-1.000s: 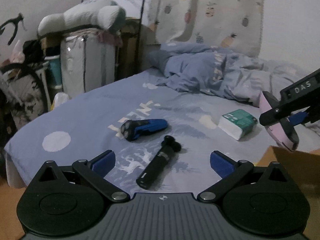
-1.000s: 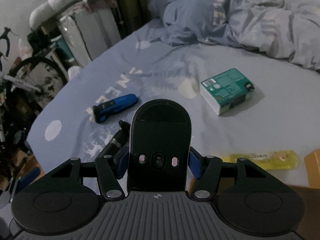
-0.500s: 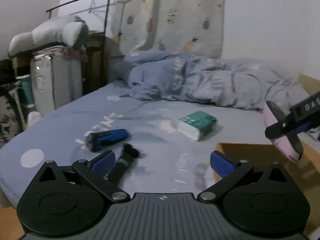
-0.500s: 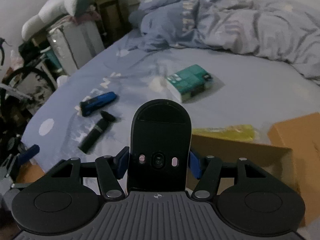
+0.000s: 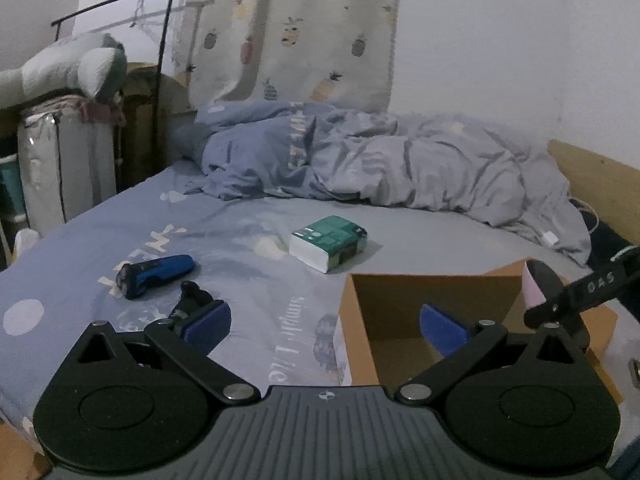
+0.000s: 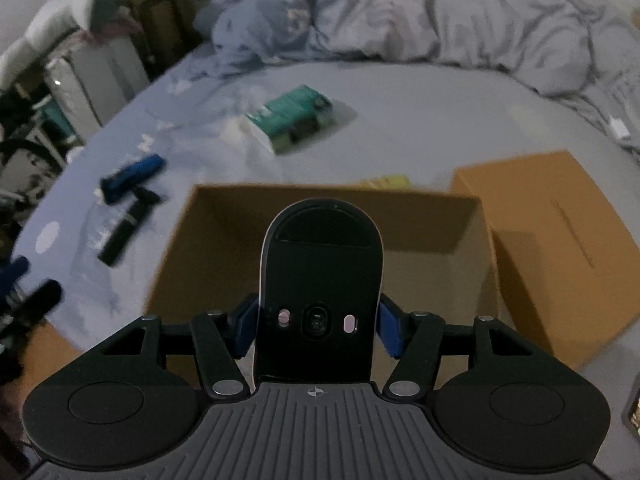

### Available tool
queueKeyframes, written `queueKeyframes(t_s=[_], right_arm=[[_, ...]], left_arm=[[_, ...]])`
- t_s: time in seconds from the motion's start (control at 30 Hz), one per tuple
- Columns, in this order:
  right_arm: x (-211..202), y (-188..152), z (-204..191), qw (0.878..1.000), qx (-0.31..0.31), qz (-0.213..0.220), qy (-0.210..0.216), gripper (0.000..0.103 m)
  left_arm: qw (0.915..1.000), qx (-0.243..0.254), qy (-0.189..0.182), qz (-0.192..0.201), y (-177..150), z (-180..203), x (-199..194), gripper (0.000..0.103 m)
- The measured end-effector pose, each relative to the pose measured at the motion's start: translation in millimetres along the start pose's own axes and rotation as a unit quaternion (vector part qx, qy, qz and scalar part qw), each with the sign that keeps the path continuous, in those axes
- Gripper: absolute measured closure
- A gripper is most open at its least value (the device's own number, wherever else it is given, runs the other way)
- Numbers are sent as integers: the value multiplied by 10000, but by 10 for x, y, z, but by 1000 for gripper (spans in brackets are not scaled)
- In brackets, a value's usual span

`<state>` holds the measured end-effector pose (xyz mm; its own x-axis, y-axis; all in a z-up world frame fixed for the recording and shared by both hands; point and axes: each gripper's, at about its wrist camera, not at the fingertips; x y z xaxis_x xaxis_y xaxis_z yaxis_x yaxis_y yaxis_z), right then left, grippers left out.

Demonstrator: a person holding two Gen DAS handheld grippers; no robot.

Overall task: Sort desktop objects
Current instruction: 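Lift the mouse with the right tool and carry it to the cardboard box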

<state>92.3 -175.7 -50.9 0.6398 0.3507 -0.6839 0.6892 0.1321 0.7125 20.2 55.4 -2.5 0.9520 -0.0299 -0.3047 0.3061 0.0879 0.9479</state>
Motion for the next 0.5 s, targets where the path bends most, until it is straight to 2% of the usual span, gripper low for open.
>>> queueKeyframes(t_s=[0.27, 0.5], right_arm=[[332, -277, 226, 9986, 66, -417, -303, 39], [623, -519, 424, 9952, 123, -782, -568, 39]], left_arm=[[9996, 270, -62, -28, -64, 105, 27, 0], [9994, 278, -179, -139, -114, 101, 68, 0]])
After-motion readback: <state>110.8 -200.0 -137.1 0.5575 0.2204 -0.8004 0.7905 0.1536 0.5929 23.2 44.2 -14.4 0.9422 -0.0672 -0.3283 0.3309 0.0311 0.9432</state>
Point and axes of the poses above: each gripper's, at about its wrist camera, not at the fingertips, and x roughly the way its jaws point, z to its right, y to its top, and after that the axes turned 9 degrees about z, right-handed
